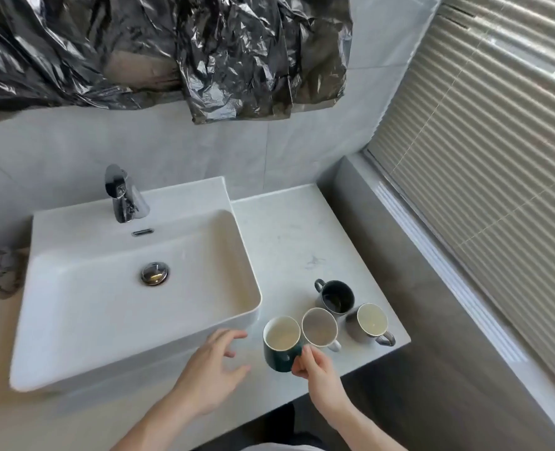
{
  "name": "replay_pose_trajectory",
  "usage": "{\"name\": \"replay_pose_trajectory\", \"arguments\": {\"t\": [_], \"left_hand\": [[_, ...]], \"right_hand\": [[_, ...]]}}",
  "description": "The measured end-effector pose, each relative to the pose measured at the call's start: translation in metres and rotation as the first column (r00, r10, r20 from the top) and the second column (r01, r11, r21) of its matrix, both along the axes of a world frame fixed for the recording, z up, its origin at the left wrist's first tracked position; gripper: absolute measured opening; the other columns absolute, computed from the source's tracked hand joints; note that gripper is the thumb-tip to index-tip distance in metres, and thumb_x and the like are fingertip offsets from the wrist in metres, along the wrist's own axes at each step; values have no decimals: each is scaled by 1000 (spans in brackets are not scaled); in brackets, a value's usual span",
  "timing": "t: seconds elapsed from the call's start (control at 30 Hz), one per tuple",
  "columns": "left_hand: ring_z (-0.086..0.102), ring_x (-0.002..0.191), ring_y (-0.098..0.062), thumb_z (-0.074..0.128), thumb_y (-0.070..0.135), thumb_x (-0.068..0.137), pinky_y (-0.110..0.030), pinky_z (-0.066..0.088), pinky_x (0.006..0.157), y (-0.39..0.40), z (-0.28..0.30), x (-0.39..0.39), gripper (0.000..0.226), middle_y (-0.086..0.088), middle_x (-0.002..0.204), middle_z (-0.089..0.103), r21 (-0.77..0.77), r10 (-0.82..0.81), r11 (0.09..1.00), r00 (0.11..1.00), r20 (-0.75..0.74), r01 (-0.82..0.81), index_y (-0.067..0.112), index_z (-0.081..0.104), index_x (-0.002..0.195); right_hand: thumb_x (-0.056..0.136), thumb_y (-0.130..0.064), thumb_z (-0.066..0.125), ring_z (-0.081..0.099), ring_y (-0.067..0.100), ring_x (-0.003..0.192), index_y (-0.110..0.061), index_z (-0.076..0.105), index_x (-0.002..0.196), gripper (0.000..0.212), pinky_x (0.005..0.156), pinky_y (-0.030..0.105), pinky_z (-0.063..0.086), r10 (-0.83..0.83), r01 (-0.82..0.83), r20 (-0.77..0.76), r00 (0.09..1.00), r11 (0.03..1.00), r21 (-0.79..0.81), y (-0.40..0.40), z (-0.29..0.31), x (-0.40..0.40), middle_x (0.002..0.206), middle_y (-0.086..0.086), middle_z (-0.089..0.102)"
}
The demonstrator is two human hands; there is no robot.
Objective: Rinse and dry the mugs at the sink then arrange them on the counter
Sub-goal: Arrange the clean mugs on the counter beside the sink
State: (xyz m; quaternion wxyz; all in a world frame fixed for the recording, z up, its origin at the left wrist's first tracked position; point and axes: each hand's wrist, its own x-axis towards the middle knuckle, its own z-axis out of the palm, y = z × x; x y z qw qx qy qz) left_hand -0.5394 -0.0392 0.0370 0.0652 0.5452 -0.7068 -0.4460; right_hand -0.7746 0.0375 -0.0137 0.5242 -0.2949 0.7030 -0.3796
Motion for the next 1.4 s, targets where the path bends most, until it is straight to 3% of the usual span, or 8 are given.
{"name": "replay_pose_trajectory", "arguments": {"t": [0.2,0.3,0.53,0.67,0.9,1.13,1.23,1.4], "left_hand": [[34,148,-11,75,36,80,-23,35,114,-3,-27,-50,104,13,163,20,48,-141,990,981,133,135,30,14,164],[26,154,-12,80,36,73,-22,30,117,-15,-27,-67,115,13,168,17,65,-211,977,970,122,205,30,11,165],[53,127,-6,83,46,63,-19,43,98,-32,-25,-84,89,22,140,50,-35,-354,933,930,97,358,40,45,142],[57,117,-5,83,50,59,-22,47,93,-38,-12,-91,84,24,134,53,-134,-280,950,959,32,282,41,49,135],[59,114,-8,79,62,56,-27,50,94,-69,34,-111,87,25,132,55,-249,-82,965,996,25,86,41,51,136],[61,96,-16,80,59,54,-31,54,78,-127,54,-151,73,18,112,59,-259,16,966,992,123,16,41,52,119],[61,95,-20,80,55,57,-32,50,74,-157,45,-169,73,14,117,59,-248,78,968,978,194,-28,37,51,122],[56,89,-22,81,46,63,-31,42,69,-203,16,-196,72,5,120,57,-239,211,962,921,327,-136,26,48,124]], "right_hand": [[107,-37,41,51,10,73,-16,50,76,38,85,32,51,208,-211,53,977,976,59,-7,-21,-22,70,-9,52],[101,-40,44,47,11,73,-14,49,77,35,82,30,47,242,-246,90,966,969,29,-8,-15,-21,72,-4,48],[95,-43,47,39,14,75,-12,44,75,37,79,32,40,189,-191,108,976,982,7,-8,12,-24,75,3,39],[106,-28,55,56,11,89,-12,62,84,28,86,21,47,131,-141,-106,986,986,-88,-10,33,-37,92,5,60],[104,-27,58,72,23,106,-24,71,115,18,89,47,62,-3,-1,-28,1000,985,-170,-39,70,-79,111,-4,76],[104,-21,61,70,14,99,-29,71,119,20,89,40,60,109,-114,-51,993,987,-112,-112,80,-112,117,0,71],[96,-24,67,64,5,111,-31,64,124,29,86,14,50,294,-331,-415,861,943,-18,-142,63,-141,128,-13,64],[88,-30,73,54,16,130,-26,51,144,59,95,18,36,587,-559,-538,605,794,237,-186,42,-184,141,-6,52]]}}
